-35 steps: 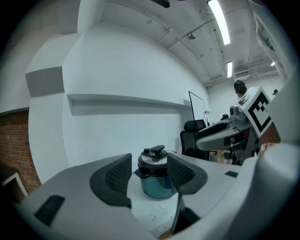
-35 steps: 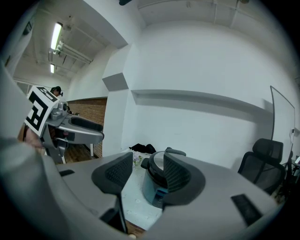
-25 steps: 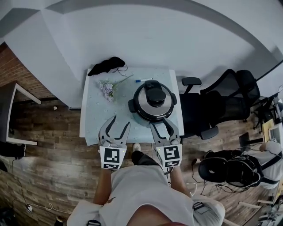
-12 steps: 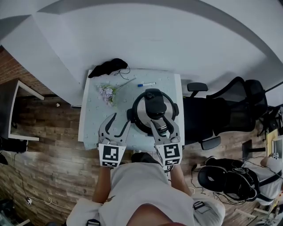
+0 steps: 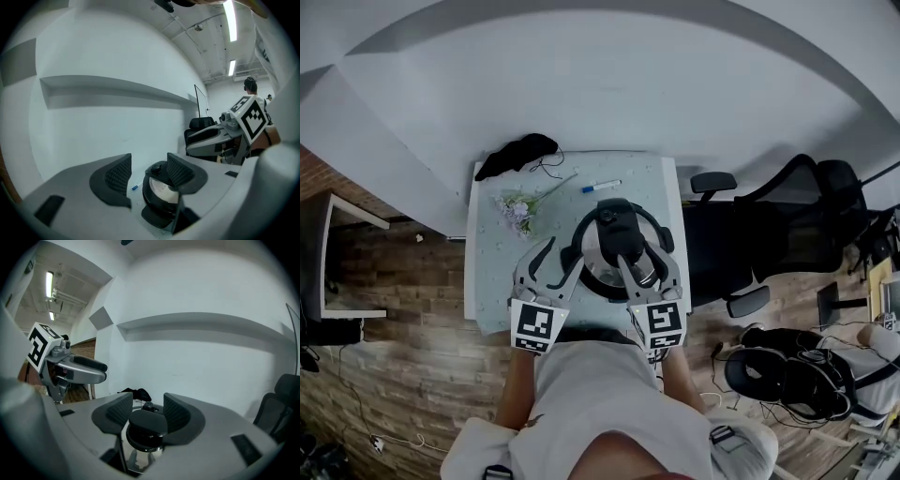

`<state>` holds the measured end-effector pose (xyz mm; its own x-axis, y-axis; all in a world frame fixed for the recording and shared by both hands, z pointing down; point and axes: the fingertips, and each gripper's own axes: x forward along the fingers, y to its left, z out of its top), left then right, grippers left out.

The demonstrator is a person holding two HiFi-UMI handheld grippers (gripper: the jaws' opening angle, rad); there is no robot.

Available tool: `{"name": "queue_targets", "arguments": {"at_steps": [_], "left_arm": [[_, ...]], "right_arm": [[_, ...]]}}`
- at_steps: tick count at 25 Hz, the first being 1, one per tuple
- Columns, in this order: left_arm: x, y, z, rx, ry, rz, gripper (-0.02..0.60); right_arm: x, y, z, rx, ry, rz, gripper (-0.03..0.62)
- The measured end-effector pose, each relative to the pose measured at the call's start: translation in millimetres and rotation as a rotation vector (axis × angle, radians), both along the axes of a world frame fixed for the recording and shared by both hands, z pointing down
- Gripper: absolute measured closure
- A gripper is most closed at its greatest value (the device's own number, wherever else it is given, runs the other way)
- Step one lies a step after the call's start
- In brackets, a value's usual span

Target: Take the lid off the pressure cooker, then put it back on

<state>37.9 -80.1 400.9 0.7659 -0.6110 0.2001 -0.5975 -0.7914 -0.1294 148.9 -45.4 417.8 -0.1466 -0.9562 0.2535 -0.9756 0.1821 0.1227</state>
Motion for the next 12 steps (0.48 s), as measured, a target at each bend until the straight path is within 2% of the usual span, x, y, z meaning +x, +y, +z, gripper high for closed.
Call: {"name": "queue_targets", "arguments": {"at_steps": [12], "left_arm": [[64, -13, 24, -0.041, -0.069, 0.340, 0.337]], "right_arm": [[34, 2, 21, -0.040, -0.030, 0.252, 0.391]]}}
